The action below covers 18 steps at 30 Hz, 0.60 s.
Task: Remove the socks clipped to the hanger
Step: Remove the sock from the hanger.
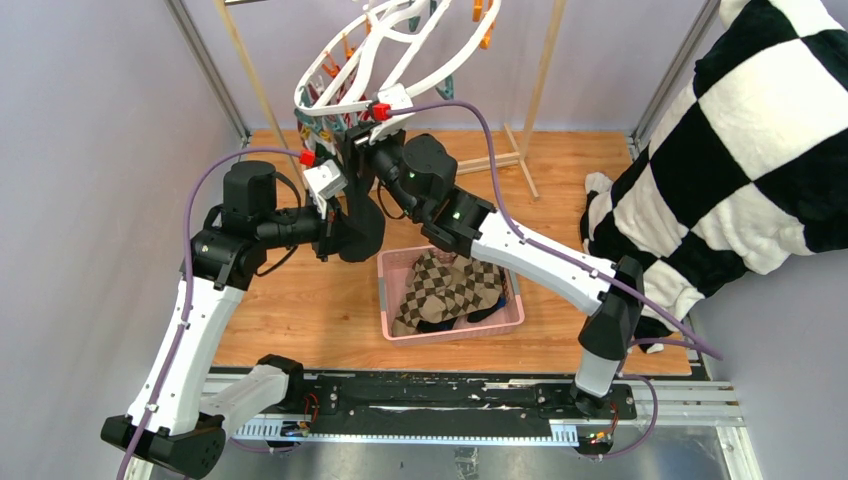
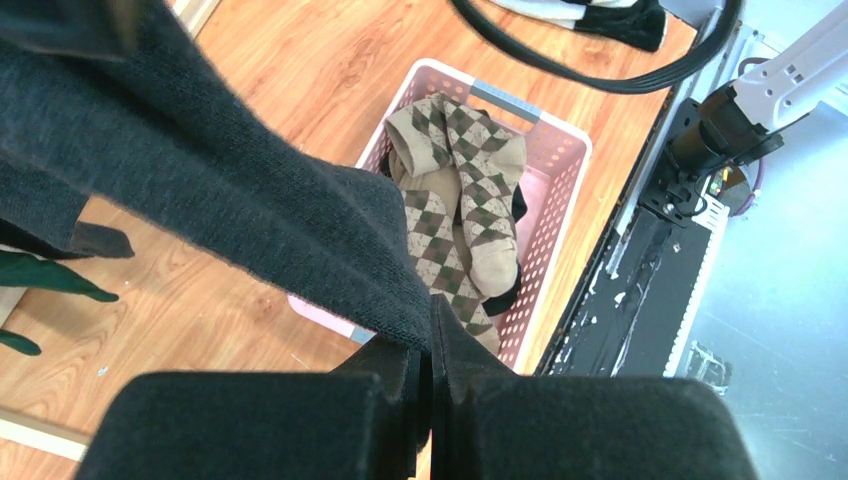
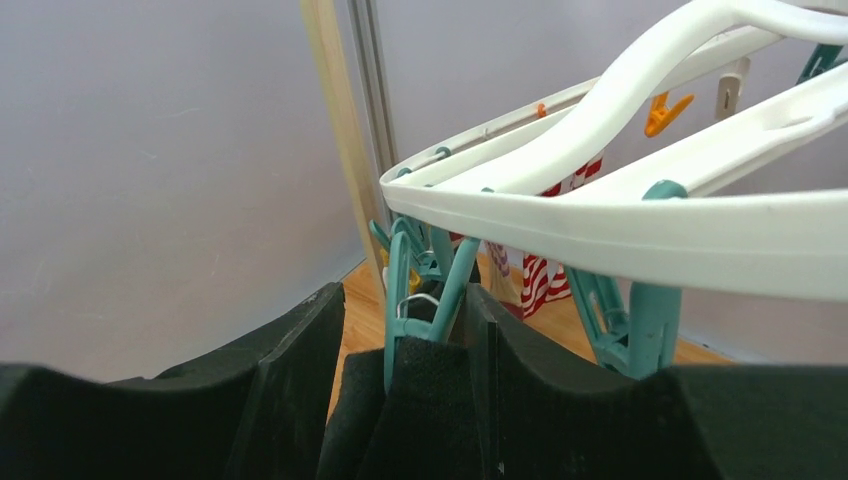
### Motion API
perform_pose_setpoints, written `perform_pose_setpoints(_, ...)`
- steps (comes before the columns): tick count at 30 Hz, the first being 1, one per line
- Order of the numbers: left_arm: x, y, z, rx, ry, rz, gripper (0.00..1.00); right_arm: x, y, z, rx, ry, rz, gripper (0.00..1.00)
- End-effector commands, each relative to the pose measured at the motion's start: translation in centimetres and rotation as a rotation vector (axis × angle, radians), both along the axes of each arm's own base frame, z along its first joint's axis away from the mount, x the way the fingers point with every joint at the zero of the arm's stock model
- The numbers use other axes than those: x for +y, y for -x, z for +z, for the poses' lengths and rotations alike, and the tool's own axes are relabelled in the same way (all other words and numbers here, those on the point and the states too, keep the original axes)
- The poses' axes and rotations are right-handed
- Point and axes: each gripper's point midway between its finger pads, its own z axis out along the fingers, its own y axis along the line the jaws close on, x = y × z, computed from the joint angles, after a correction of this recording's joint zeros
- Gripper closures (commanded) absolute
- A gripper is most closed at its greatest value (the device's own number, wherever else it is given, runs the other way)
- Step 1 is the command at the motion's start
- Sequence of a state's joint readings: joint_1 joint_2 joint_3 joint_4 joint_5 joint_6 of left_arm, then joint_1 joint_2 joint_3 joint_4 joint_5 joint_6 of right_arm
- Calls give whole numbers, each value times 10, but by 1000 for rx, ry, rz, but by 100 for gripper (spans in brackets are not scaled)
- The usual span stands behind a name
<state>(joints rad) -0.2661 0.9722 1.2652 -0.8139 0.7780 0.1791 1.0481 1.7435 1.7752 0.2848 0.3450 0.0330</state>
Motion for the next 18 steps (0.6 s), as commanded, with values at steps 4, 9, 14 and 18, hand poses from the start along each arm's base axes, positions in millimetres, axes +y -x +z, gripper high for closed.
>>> perform_pose_setpoints(4, -3, 10, 14, -16, 15, -20, 100, 1, -22, 24, -66, -11, -56, 54)
perform_pose_setpoints(9, -3, 9, 13, -15, 15, -19, 100, -3, -28, 36, -83, -34, -66, 68)
perform_pose_setpoints(14, -2, 8, 9, -12, 6, -14, 100, -8, -28, 43, -74, -72, -50, 81)
perform_pose_setpoints(18, 0, 6, 5, -14, -7, -5, 100, -12, -26, 43, -45, -110, -32, 89)
